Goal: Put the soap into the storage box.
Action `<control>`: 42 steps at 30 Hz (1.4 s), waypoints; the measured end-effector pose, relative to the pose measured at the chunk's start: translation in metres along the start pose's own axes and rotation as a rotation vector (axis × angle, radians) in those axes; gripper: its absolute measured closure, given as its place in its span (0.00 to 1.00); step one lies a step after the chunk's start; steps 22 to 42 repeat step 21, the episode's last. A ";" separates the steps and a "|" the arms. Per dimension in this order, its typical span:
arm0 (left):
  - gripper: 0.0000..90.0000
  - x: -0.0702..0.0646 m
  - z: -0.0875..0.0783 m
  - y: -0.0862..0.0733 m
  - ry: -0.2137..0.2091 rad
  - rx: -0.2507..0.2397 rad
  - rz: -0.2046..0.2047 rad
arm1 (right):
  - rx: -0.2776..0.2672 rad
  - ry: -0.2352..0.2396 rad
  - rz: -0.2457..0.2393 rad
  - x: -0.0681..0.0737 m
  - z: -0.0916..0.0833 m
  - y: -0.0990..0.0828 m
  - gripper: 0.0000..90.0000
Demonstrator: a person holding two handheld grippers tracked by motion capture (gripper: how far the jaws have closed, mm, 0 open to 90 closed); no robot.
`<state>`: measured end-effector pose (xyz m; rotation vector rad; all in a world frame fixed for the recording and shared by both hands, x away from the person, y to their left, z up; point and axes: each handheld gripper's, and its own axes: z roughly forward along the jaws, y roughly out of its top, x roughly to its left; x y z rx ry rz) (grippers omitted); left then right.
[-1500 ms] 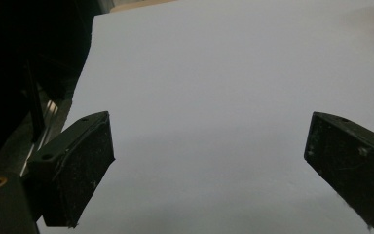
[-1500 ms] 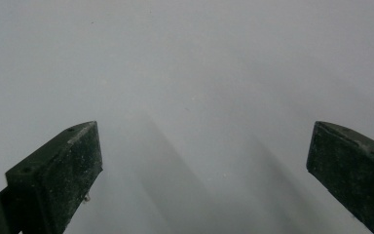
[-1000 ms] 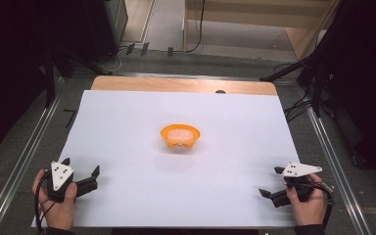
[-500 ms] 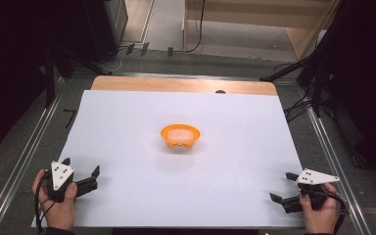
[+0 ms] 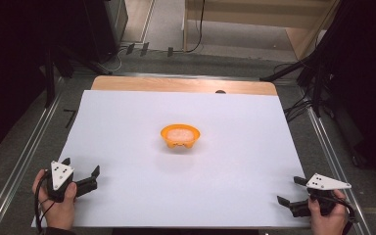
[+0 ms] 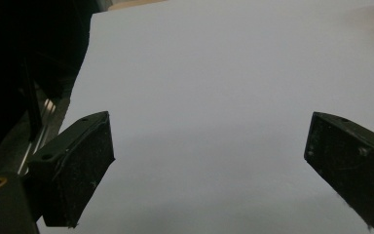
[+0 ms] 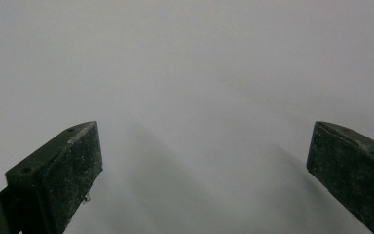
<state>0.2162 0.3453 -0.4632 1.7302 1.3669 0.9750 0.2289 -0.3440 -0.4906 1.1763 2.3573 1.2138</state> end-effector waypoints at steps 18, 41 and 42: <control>0.05 0.000 0.001 0.000 -0.005 0.005 -0.002 | -0.013 -0.017 0.008 0.000 0.000 -0.002 0.00; 0.05 0.000 0.001 0.000 -0.007 0.007 -0.004 | -0.014 -0.018 0.008 0.000 0.000 -0.002 0.00; 0.05 0.000 0.001 0.000 -0.007 0.007 -0.004 | -0.014 -0.018 0.008 0.000 0.000 -0.002 0.00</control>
